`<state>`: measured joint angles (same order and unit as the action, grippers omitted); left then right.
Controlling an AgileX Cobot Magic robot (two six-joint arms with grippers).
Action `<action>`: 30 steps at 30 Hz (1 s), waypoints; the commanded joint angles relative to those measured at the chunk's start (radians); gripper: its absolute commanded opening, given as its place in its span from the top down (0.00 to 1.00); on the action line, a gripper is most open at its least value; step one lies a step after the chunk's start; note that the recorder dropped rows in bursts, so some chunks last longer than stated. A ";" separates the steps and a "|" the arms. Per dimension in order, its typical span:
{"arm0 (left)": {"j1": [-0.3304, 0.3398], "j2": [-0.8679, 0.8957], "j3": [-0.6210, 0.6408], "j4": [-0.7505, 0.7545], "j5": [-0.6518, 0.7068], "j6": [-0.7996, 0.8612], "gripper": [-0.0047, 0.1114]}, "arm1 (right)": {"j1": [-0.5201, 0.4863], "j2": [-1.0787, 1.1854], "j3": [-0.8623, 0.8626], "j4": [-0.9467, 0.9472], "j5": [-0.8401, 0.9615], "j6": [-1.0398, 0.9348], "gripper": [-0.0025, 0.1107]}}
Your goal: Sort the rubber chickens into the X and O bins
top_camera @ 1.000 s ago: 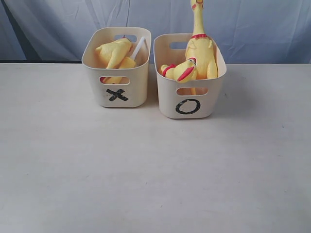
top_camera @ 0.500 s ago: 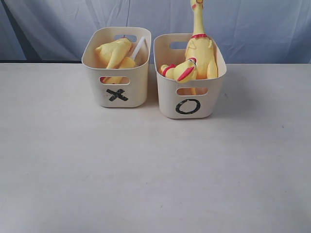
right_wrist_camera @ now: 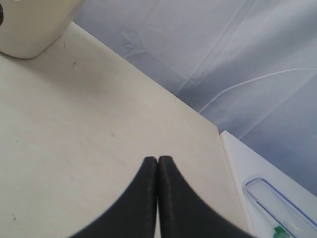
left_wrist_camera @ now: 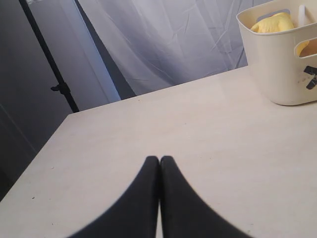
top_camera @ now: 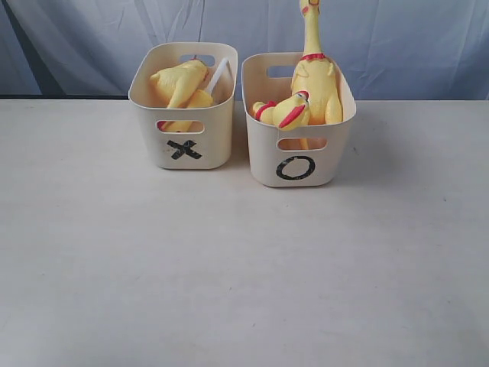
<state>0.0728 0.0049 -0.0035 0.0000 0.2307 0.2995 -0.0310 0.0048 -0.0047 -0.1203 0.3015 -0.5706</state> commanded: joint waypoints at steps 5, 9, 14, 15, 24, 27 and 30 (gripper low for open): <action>0.004 -0.005 0.003 0.000 -0.010 -0.001 0.96 | 0.003 -0.005 0.005 0.009 -0.017 -0.001 0.98; 0.004 -0.005 0.003 0.000 -0.014 -0.001 0.96 | 0.003 -0.005 0.005 0.009 -0.019 0.002 0.98; 0.004 -0.005 0.003 0.000 -0.014 -0.001 0.96 | 0.003 -0.005 0.005 0.009 -0.019 0.198 0.98; 0.004 -0.005 0.003 0.000 -0.014 -0.001 0.96 | 0.003 -0.005 0.005 0.009 -0.019 0.255 0.98; 0.004 -0.005 0.003 -0.010 -0.014 -0.096 0.96 | 0.003 -0.005 0.005 0.011 -0.019 0.497 0.98; 0.004 -0.005 0.003 -0.010 -0.014 -0.281 0.96 | 0.003 -0.005 0.005 0.016 -0.016 0.497 0.98; 0.004 -0.005 0.003 -0.010 -0.014 -0.519 0.96 | 0.003 -0.005 0.005 0.016 -0.016 0.497 0.98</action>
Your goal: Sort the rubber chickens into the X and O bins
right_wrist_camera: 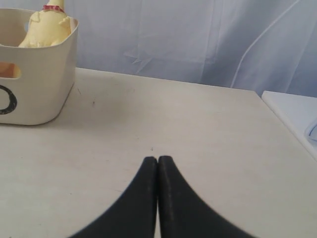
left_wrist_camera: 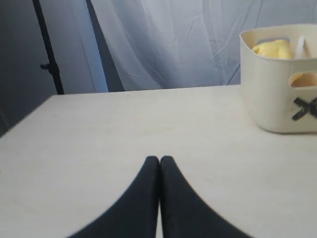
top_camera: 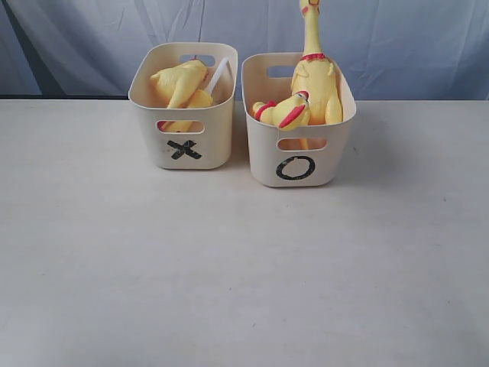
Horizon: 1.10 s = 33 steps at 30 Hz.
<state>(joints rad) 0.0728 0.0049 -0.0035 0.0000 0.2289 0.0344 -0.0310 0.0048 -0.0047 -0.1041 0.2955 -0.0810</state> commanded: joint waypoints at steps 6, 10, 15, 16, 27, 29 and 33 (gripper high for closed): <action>0.004 -0.005 0.003 -0.010 -0.013 -0.398 0.96 | 0.003 -0.005 0.005 0.000 -0.010 0.008 0.98; 0.004 -0.005 0.003 -0.008 -0.013 -0.391 0.96 | 0.003 -0.005 0.005 0.000 -0.014 0.008 0.98; 0.004 -0.005 0.003 -0.006 -0.003 -0.180 0.96 | 0.003 -0.005 0.005 0.000 -0.014 0.008 0.98; 0.004 -0.005 0.003 -0.006 -0.001 -0.091 0.96 | 0.003 -0.005 0.005 0.000 -0.014 0.008 0.98; 0.004 -0.005 0.003 -0.006 0.005 0.054 0.96 | 0.003 -0.005 0.005 0.006 0.016 0.008 0.98; 0.004 -0.005 0.003 -0.008 0.005 0.054 0.96 | 0.003 -0.005 0.005 0.006 0.022 0.008 0.98; 0.004 -0.005 0.003 -0.008 0.005 0.054 0.96 | 0.003 -0.005 0.005 0.006 0.022 0.008 0.98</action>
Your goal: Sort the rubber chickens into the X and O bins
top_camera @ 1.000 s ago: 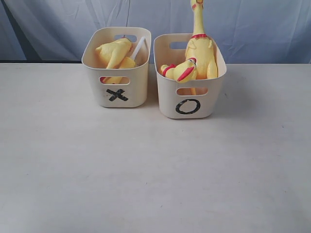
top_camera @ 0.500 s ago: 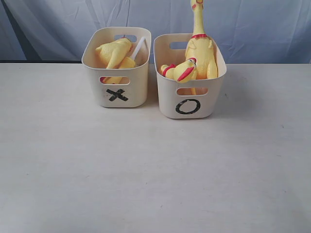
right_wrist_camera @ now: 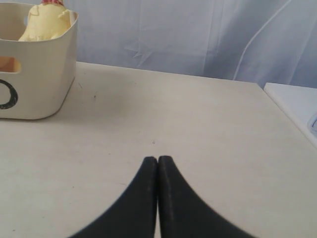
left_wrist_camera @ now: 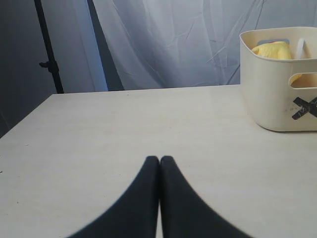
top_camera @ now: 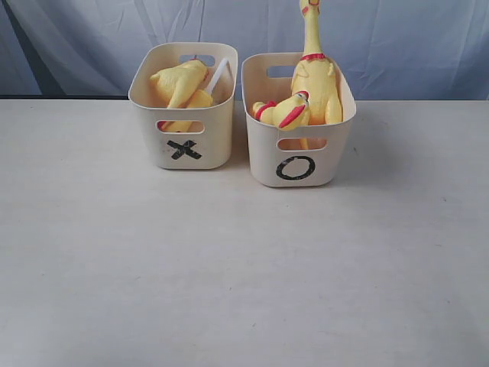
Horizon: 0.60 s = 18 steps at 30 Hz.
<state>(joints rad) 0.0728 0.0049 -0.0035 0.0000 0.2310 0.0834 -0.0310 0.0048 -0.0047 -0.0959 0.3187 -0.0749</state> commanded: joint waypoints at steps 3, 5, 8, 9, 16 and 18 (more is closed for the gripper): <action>0.004 -0.005 0.003 -0.008 0.003 0.005 0.96 | 0.003 -0.005 0.005 0.000 0.001 0.002 0.98; 0.004 -0.005 0.003 -0.008 0.001 0.005 0.96 | 0.003 -0.005 0.005 0.000 0.001 0.002 0.98; 0.004 -0.005 0.003 -0.008 0.001 0.005 0.96 | 0.003 -0.005 0.005 0.019 0.002 0.002 0.98; 0.004 -0.005 0.003 -0.008 0.001 0.005 0.96 | 0.003 -0.005 0.005 0.023 0.002 0.002 0.98; 0.004 -0.005 0.003 -0.008 0.001 0.005 0.96 | 0.003 -0.005 0.005 0.032 0.002 0.002 0.98; 0.004 -0.005 0.003 -0.008 0.001 0.005 0.96 | 0.003 -0.005 0.005 0.032 0.002 0.002 0.98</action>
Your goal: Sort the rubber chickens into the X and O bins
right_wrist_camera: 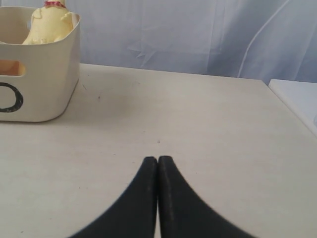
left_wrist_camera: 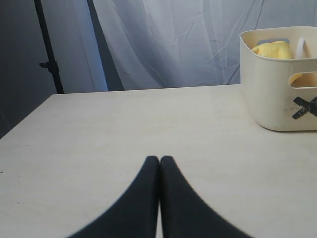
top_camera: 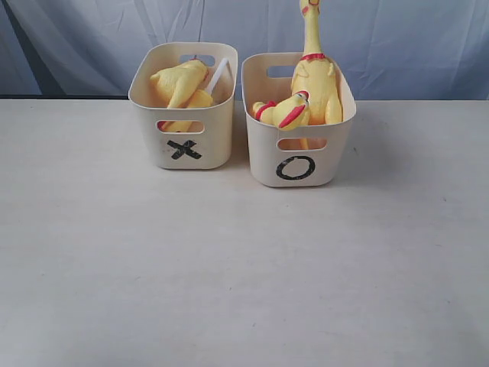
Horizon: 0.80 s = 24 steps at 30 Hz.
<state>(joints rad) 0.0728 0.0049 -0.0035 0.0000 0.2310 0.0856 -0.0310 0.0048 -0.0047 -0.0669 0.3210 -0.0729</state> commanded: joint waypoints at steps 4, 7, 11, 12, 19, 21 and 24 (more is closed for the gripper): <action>0.004 -0.005 0.003 -0.006 0.001 0.002 0.96 | 0.054 -0.005 0.005 0.013 -0.001 0.000 0.98; 0.004 -0.005 0.003 -0.006 0.001 0.002 0.96 | 0.087 -0.005 0.005 0.033 -0.001 0.000 0.98; 0.004 -0.005 0.003 -0.006 0.001 0.002 0.96 | 0.102 -0.005 0.005 0.036 -0.003 0.000 0.98; 0.004 -0.005 0.003 -0.006 0.001 0.002 0.96 | 0.103 -0.005 0.005 0.038 -0.003 0.000 0.98; 0.004 -0.005 0.003 -0.006 0.001 0.002 0.96 | 0.127 -0.005 0.005 0.042 -0.003 0.000 0.98; 0.004 -0.005 0.003 -0.006 0.001 0.002 0.96 | 0.127 -0.005 0.005 0.042 -0.003 0.000 0.98; -0.016 -0.005 0.003 -0.006 0.001 0.002 0.96 | 0.127 -0.005 0.005 0.042 -0.003 0.000 0.98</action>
<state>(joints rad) 0.0728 0.0049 -0.0035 0.0000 0.2310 0.0875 0.0925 0.0048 -0.0047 -0.0261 0.3210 -0.0710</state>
